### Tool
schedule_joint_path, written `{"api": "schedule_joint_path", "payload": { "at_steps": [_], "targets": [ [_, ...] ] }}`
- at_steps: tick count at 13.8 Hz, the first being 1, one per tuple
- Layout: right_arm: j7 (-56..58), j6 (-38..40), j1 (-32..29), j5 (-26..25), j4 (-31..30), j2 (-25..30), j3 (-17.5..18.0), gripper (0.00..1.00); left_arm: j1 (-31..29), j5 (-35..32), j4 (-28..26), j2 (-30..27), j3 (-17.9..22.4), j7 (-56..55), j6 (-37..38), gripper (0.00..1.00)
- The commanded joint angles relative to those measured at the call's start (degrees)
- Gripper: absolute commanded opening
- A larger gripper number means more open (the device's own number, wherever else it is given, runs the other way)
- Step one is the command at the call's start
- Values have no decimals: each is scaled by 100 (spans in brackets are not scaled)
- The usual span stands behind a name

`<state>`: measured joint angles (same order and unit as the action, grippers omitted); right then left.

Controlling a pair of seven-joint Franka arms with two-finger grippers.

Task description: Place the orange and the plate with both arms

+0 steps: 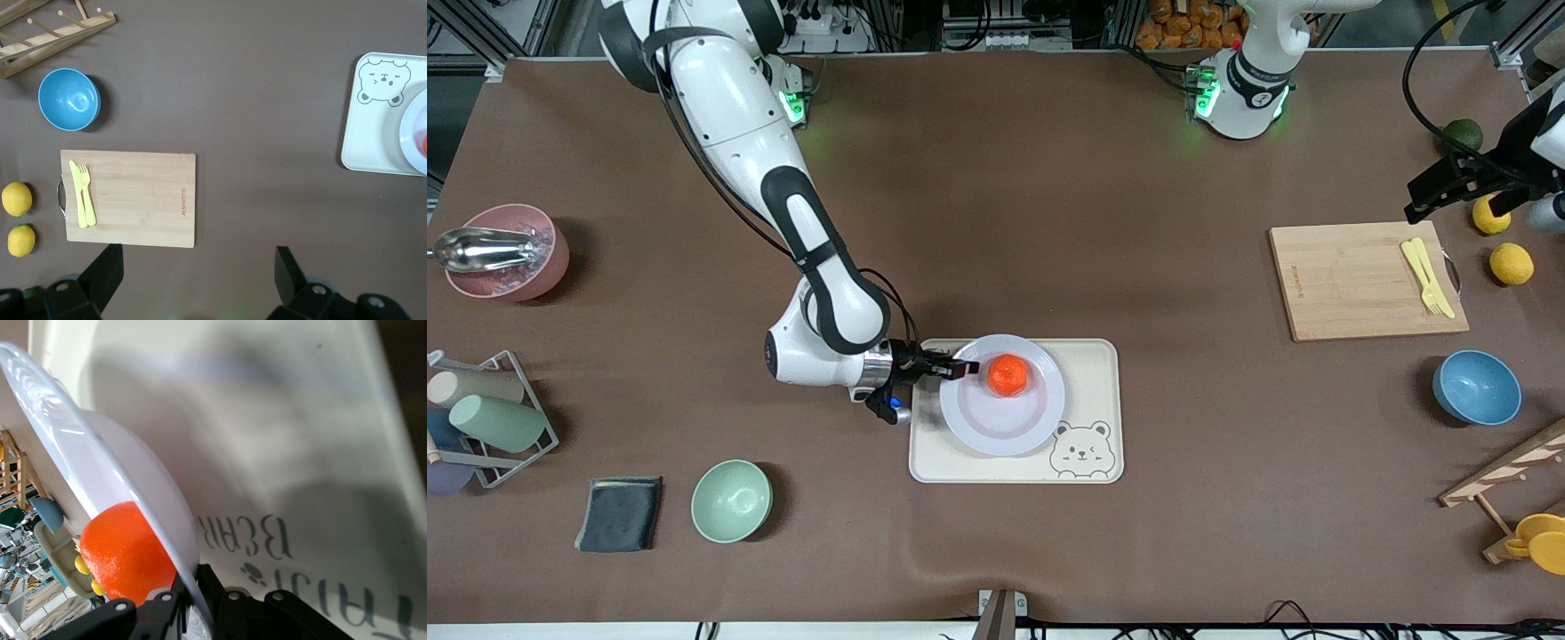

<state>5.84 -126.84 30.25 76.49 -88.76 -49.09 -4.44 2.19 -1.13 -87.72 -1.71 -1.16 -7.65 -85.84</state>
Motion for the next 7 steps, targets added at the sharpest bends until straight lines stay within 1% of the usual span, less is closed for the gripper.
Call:
{"api": "schedule_joint_path", "payload": {
  "at_steps": [1,2,3,5,6,7],
  "targets": [
    [-118,54,-169,-230,306,-119,75,39,88,25,-114,-128,142,193,-91,100],
    [-109,54,-169,-344,368,-119,58,99,97,25,-105,-119,151,176,-91,100],
    [-31,63,-204,-597,446,-67,-21,100,97,25,-97,-119,159,167,-91,100],
    [22,133,-396,-1159,570,91,-57,100,106,16,-97,-119,159,158,-91,100],
    [31,185,-511,-1536,596,144,-48,100,106,16,-97,-127,151,158,-91,100],
    [40,369,-581,-2071,623,302,-57,100,106,16,-97,-128,151,158,-91,100]
  ]
}}
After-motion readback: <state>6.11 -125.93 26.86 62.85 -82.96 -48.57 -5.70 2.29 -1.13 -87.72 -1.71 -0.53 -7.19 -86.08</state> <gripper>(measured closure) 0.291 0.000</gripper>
